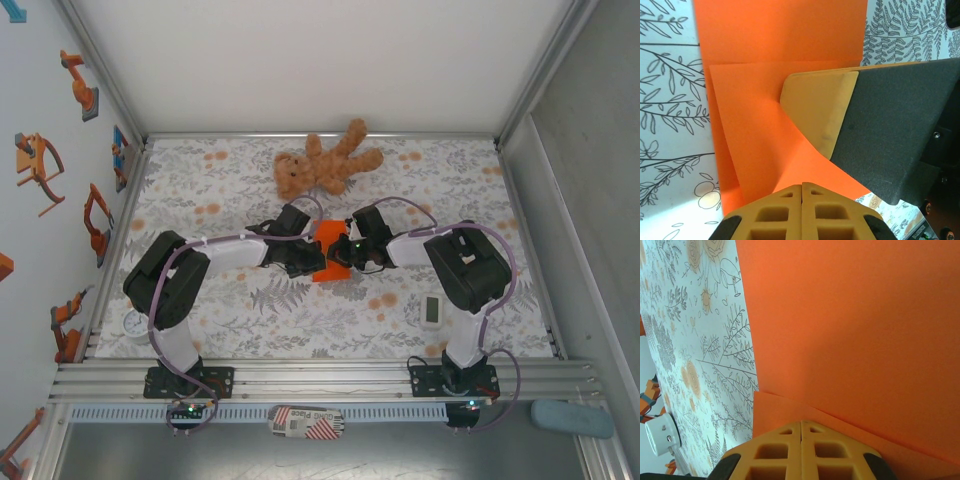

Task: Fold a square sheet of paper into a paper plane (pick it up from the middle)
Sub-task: Fold the triangle a second time at the center of the table.

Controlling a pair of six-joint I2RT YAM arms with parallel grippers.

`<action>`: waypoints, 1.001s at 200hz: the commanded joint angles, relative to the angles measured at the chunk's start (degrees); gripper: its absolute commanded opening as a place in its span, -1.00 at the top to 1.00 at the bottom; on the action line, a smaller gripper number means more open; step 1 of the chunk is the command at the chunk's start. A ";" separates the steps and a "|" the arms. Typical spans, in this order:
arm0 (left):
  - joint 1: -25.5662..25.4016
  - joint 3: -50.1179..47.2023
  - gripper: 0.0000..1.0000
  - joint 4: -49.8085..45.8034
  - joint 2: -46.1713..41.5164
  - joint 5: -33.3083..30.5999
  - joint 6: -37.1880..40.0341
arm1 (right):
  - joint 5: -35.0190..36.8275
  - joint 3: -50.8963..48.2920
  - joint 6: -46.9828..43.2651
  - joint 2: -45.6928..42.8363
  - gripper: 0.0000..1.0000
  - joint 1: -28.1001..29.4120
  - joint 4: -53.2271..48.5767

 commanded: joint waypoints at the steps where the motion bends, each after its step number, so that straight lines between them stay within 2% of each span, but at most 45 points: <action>1: -0.26 0.37 1.00 -0.86 0.75 -0.02 0.00 | 3.54 -2.05 0.07 3.66 1.00 0.26 -6.43; 54: -0.23 0.89 0.89 -2.96 2.46 -1.23 1.87 | 3.81 -1.96 -0.14 3.99 1.00 0.27 -6.60; 200: -0.13 0.09 0.91 -4.81 3.44 -2.87 2.87 | 4.07 -1.52 -0.87 4.45 1.00 0.17 -7.66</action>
